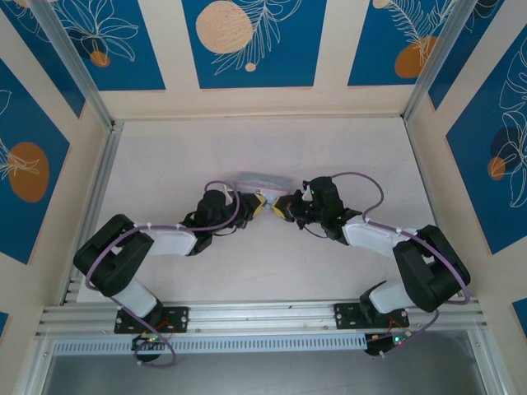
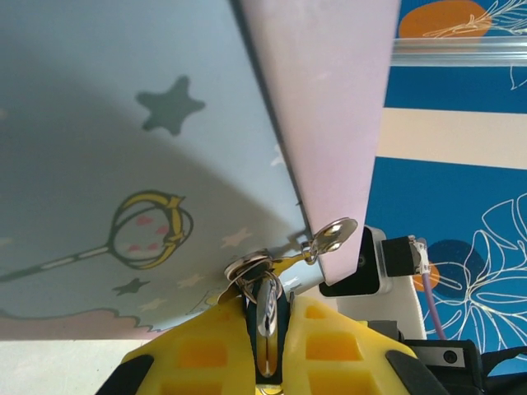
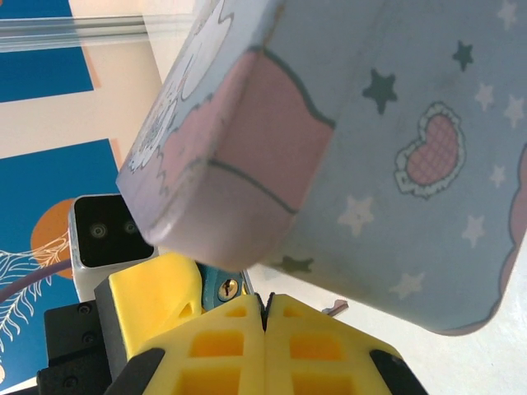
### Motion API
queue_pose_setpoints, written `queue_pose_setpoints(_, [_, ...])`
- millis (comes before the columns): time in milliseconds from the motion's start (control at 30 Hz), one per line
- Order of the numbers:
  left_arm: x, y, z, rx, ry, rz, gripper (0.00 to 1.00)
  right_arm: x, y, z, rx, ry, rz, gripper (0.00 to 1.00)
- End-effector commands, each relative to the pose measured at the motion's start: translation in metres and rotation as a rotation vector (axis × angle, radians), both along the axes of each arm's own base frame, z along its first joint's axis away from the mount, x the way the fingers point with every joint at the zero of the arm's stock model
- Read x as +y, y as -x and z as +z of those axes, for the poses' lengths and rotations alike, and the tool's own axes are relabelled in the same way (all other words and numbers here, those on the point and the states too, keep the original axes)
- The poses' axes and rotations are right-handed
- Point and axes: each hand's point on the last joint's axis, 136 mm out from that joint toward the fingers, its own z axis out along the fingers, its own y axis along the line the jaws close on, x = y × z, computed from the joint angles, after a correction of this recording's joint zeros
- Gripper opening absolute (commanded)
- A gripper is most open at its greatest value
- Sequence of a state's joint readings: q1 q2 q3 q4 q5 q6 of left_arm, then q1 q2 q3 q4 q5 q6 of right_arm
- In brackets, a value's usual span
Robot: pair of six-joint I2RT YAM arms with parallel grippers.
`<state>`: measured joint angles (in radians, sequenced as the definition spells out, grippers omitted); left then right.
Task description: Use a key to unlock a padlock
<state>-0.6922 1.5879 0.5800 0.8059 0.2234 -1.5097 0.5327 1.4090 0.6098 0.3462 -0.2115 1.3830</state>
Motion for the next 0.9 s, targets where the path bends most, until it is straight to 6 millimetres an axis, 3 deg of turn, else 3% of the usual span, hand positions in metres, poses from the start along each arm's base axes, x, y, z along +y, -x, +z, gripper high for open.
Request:
queue_pose_setpoints(0, [-0.012,0.009,0.026,-0.059,0.051,-0.048,0.00,0.008,-0.004,0.016,-0.061,-0.052,0.005,0.00])
queue_pose_setpoints(400, [-0.010,0.009,0.010,-0.039,0.017,-0.037,0.00,0.006,0.000,0.025,-0.075,-0.045,0.012,0.00])
queue_pose_setpoints(867, [-0.012,0.008,0.012,-0.042,0.020,-0.037,0.00,0.011,0.002,0.022,-0.070,-0.043,0.023,0.00])
